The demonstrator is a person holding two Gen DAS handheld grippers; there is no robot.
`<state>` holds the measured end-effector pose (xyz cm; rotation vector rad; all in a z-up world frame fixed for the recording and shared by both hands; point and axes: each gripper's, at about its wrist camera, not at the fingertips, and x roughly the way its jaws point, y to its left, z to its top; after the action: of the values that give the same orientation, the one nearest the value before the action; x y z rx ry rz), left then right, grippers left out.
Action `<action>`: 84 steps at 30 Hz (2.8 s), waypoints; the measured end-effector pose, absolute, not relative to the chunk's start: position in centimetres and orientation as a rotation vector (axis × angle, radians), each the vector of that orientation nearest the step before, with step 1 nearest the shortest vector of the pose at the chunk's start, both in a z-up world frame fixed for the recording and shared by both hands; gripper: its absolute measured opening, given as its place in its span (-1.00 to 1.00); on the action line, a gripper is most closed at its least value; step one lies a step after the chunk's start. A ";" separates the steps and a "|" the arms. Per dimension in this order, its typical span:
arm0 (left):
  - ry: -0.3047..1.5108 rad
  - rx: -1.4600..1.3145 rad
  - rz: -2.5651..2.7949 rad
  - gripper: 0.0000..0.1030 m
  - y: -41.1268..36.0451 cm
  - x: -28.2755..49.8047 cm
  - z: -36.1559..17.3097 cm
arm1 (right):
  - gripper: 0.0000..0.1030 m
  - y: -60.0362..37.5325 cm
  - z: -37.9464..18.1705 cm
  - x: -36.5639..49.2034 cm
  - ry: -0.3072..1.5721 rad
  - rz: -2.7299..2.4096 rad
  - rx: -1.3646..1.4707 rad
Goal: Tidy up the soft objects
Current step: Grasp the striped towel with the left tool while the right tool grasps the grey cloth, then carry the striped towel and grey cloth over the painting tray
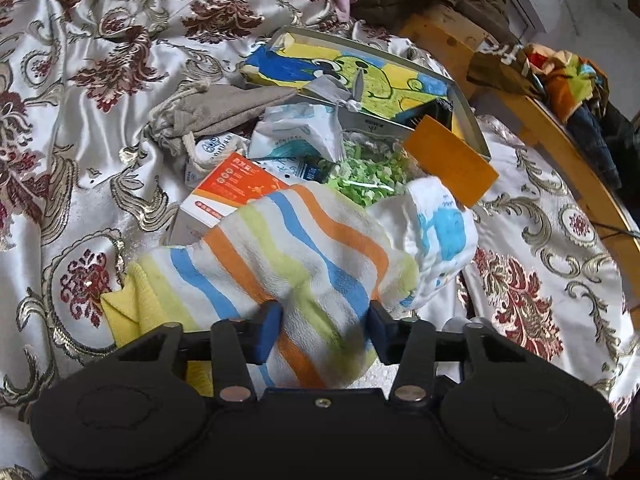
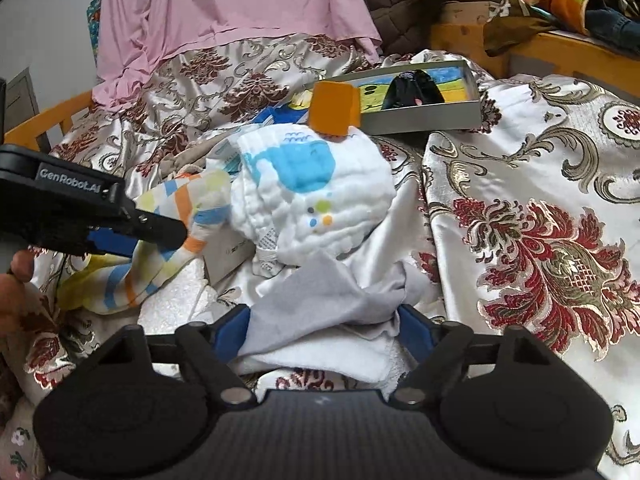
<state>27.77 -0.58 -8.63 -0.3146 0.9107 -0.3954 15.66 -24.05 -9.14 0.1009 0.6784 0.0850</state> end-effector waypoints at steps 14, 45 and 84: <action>0.861 -0.306 -0.365 -0.93 0.2 26.7 -7.4 | -0.01 -25.5 -9.3 16.4 0.668 0.070 0.196; 0.876 -0.268 -0.385 0.00 -1.3 26.2 -7.8 | -0.68 -25.9 -7.7 15.2 0.574 0.102 0.279; 0.738 -0.351 -0.514 -0.76 -2.9 24.6 -1.3 | -0.68 -25.3 -3.7 14.0 0.455 0.145 0.233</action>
<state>24.63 -2.89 -1.28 -0.3510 0.7375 -0.5139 14.03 -25.26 -3.74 0.2328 0.4551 0.1452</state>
